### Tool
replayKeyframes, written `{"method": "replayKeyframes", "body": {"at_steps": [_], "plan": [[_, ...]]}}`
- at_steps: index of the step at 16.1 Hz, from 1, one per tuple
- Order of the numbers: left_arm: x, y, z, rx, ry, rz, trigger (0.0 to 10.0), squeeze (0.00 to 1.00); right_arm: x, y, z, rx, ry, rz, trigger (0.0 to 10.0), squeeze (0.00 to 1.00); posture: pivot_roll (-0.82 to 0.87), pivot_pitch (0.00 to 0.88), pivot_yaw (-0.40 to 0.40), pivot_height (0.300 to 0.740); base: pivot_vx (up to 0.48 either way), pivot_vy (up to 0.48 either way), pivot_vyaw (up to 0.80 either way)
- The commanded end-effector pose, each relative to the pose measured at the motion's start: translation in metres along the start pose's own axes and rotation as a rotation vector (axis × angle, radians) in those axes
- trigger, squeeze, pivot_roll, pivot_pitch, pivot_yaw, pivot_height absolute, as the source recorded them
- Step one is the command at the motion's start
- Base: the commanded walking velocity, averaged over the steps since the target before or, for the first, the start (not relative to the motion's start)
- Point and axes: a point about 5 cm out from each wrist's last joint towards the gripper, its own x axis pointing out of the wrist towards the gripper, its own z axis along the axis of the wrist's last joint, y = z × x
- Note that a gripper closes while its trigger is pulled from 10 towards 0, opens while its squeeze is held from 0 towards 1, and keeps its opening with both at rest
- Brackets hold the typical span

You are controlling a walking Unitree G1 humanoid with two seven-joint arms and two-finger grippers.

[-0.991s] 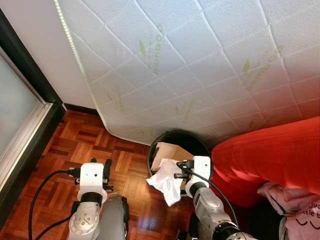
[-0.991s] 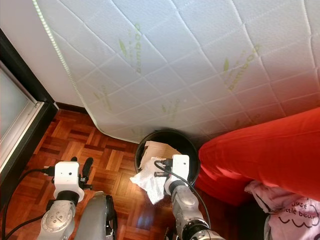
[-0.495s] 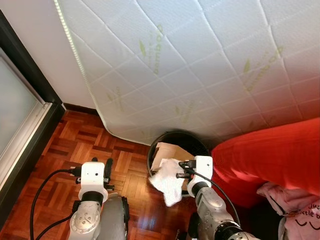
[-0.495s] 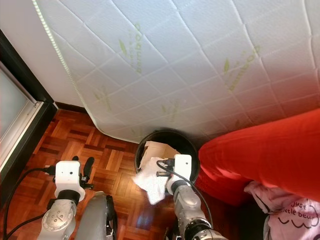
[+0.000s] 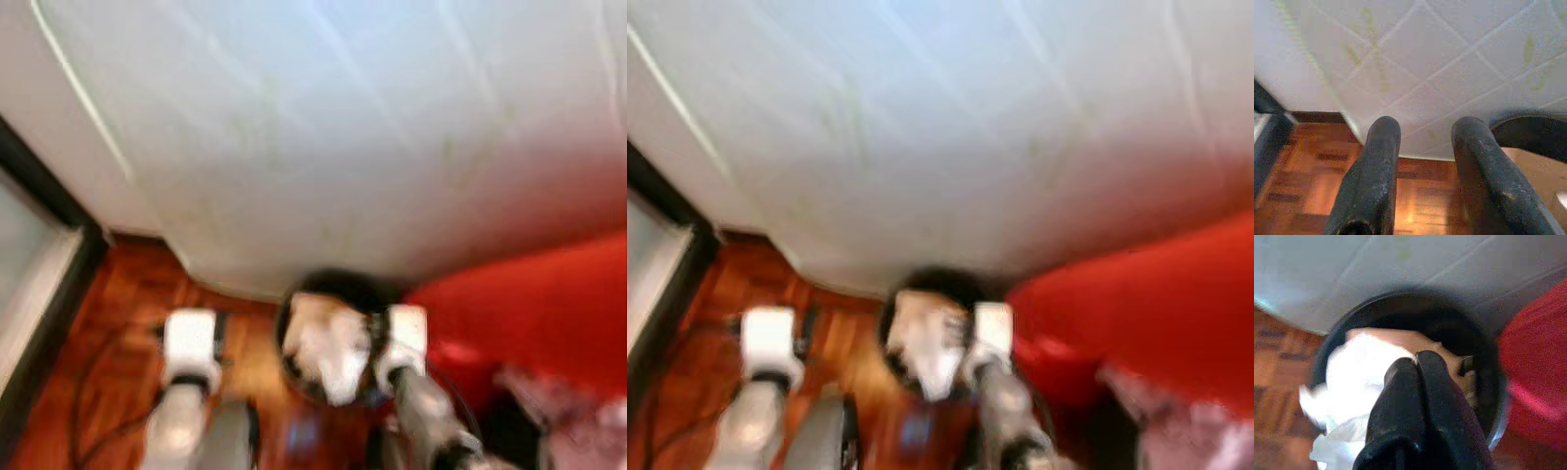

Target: Clean up the room

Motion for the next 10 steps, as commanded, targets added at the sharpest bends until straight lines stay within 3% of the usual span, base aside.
{"method": "replayKeyframes", "body": {"at_steps": [1,4,10], "plan": [[-0.008,0.007,-0.013,0.007,0.063,0.018,10.0,0.00,-0.003,0.008,-0.013,0.012,0.045,0.018,10.0,0.00,0.18,0.431,-0.088,0.615,0.292,0.000,0.00],[-0.008,0.007,-0.013,0.008,0.066,0.019,10.0,0.00,-0.003,0.011,-0.014,0.009,0.051,0.025,10.0,0.00,0.18,0.433,-0.089,0.615,0.282,0.000,0.00],[-0.007,0.006,-0.013,0.006,0.066,0.013,10.0,0.00,-0.001,0.026,-0.015,0.002,0.079,0.083,10.0,0.00,0.18,0.434,-0.090,0.615,0.000,0.000,0.00]]}}
